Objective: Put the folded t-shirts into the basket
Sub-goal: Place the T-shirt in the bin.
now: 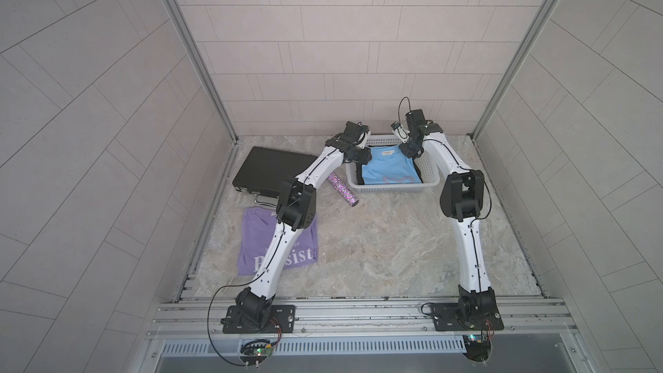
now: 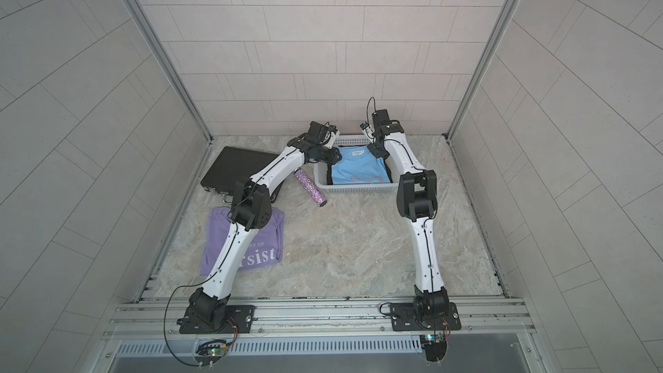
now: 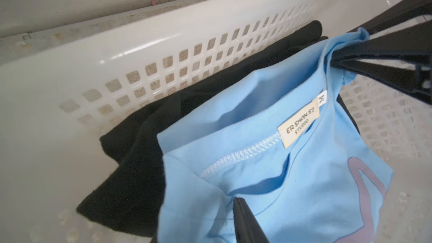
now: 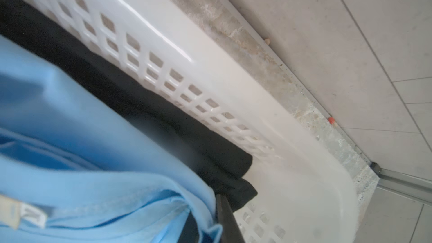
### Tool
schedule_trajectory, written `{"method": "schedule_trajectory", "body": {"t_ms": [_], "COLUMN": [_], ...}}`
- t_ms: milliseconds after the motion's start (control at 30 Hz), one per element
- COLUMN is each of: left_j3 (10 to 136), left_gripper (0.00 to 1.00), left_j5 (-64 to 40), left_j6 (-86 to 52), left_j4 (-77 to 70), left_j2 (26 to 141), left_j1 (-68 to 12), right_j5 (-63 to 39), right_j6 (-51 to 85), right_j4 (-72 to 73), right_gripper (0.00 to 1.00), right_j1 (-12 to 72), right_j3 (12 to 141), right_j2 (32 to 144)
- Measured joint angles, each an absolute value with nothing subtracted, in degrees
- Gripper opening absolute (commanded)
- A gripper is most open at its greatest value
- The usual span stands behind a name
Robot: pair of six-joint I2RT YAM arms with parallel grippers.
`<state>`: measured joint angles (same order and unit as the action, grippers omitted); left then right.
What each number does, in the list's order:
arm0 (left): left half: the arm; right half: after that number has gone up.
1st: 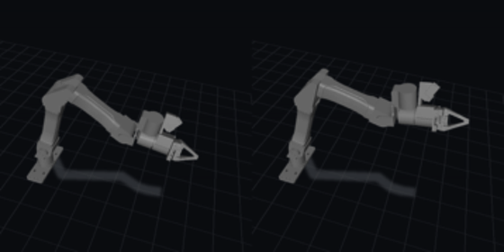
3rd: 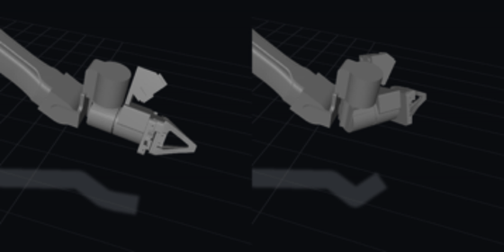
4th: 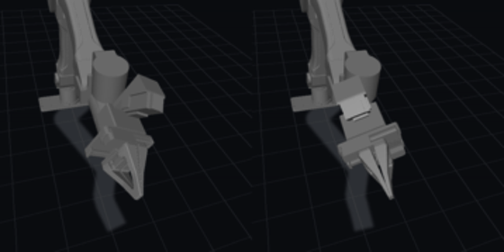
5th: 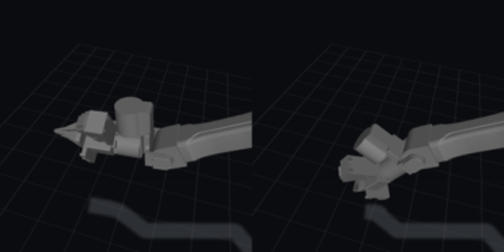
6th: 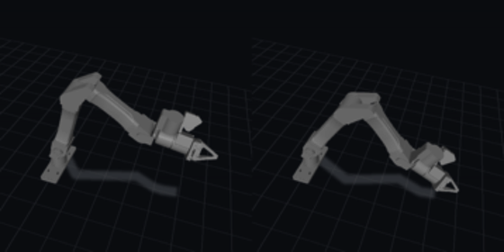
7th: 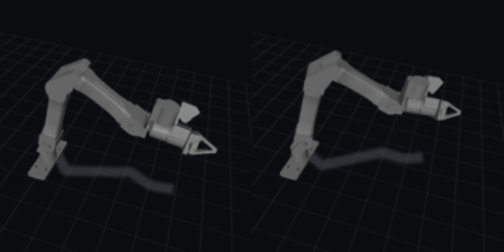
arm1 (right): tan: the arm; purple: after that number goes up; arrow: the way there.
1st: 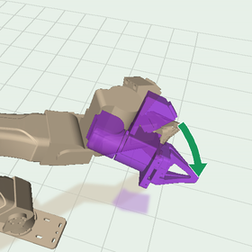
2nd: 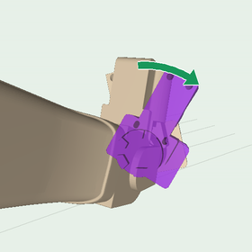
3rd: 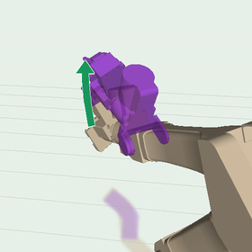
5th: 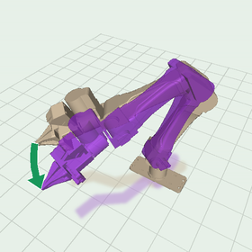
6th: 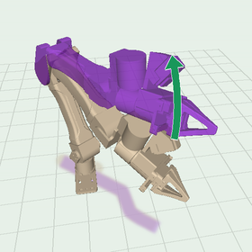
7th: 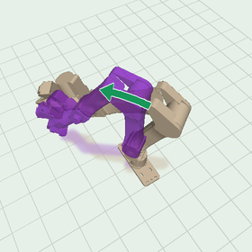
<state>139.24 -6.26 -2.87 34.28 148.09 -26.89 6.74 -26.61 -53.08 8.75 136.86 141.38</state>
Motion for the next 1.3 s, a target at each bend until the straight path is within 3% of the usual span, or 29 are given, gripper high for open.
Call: {"method": "schedule_trajectory", "body": {"t_ms": [500, 867, 1067, 1300], "left_j3": [139.3, 138.3, 135.0, 138.1], "left_gripper": [0.54, 0.56, 0.55, 0.54], "left_j5": [-2.2, -1.6, -9.0, -13.3], "left_j6": [0.1, 0.9, 1.0, 0.4], "left_j4": [35.9, 36.9, 36.5, 36.5], "left_j2": [146.2, 138.5, 135.8, 141.5], "left_j1": [-27.3, -27.1, -27.2, -27.2], "right_j5": [7.8, -0.4, -7.4, -10.5], "right_j6": [-26.5, -26.0, -26.1, -25.2], "right_j4": [-52.7, -54.1, -54.2, -54.0], "right_gripper": [0.30, 0.39, 0.37, 0.34], "right_j1": [7.0, 6.7, 6.8, 6.8], "right_j3": [137.1, 134.1, 131.3, 131.0], "right_j2": [141.2, 134.4, 129.8, 132.0]}}
